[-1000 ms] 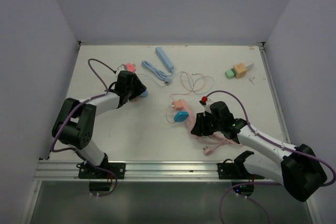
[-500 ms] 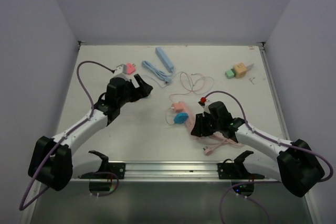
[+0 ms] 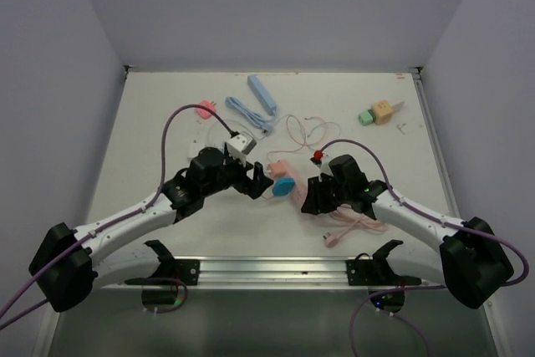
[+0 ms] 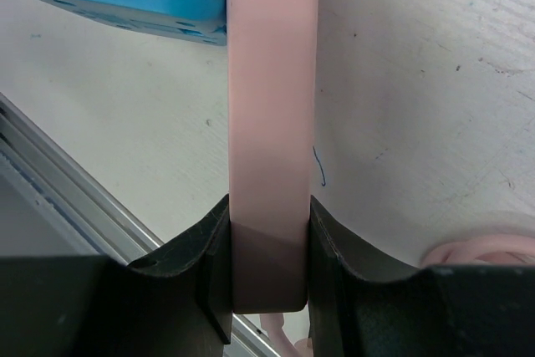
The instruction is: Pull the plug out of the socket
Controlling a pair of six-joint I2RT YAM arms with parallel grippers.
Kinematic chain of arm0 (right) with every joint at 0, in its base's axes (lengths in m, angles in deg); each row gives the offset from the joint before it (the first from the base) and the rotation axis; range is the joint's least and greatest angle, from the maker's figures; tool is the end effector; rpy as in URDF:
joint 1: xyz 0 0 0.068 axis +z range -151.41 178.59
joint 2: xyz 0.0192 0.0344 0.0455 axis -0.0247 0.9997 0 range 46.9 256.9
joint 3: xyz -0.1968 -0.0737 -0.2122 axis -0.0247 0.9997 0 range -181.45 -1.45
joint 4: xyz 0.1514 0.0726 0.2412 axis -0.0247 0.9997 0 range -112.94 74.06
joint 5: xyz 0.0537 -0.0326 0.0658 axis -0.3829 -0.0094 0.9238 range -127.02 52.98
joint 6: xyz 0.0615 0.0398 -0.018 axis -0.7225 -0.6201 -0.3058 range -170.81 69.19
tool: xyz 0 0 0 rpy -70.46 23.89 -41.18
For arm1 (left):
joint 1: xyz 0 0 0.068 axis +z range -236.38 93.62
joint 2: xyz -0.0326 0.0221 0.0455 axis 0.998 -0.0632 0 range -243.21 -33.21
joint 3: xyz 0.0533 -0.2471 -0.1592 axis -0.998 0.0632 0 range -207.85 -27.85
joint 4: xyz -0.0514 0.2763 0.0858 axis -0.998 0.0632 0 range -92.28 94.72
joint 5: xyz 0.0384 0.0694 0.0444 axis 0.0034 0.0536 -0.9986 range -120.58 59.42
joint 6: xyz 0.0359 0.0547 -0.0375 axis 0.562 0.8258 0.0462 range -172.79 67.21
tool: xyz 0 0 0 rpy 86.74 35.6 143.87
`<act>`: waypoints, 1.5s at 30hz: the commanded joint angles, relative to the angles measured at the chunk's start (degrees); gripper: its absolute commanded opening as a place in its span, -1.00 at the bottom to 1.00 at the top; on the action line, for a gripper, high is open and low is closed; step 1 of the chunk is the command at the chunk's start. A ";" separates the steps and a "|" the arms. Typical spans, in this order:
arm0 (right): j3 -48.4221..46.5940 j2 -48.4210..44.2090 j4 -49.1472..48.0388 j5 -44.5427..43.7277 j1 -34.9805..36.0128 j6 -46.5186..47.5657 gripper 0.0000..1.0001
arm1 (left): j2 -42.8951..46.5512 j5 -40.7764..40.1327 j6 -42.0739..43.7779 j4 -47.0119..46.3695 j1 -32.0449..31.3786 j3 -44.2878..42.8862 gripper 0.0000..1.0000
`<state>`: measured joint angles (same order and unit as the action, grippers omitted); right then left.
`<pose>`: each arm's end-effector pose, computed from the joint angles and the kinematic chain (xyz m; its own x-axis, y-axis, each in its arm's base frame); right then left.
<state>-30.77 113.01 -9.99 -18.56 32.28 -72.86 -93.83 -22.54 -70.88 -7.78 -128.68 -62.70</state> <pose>0.1959 0.1548 0.1575 -0.8498 -0.1387 -0.5085 -0.4072 0.7852 0.4666 0.2036 -0.1974 0.2519 -0.4807 0.0217 -0.8766 0.6461 0.6847 -0.3373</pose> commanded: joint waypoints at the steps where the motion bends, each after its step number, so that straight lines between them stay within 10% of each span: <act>1: -4.33 -0.89 -1.18 5.53 -0.03 1.83 -1.00 | -3.97 0.24 6.48 0.56 -4.00 -3.54 0.71; 33: -7.77 -3.44 3.05 9.23 -0.03 3.32 -1.00 | -18.39 -7.42 12.46 8.75 -12.54 -13.14 0.07; 45: -5.66 -2.13 2.78 2.91 -0.12 3.50 -1.00 | -14.71 -7.77 12.11 8.49 -12.54 -11.74 -0.98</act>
<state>-35.60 111.68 -4.50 -13.03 32.32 -70.23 -111.90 -29.56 -59.18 1.34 -141.16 -73.67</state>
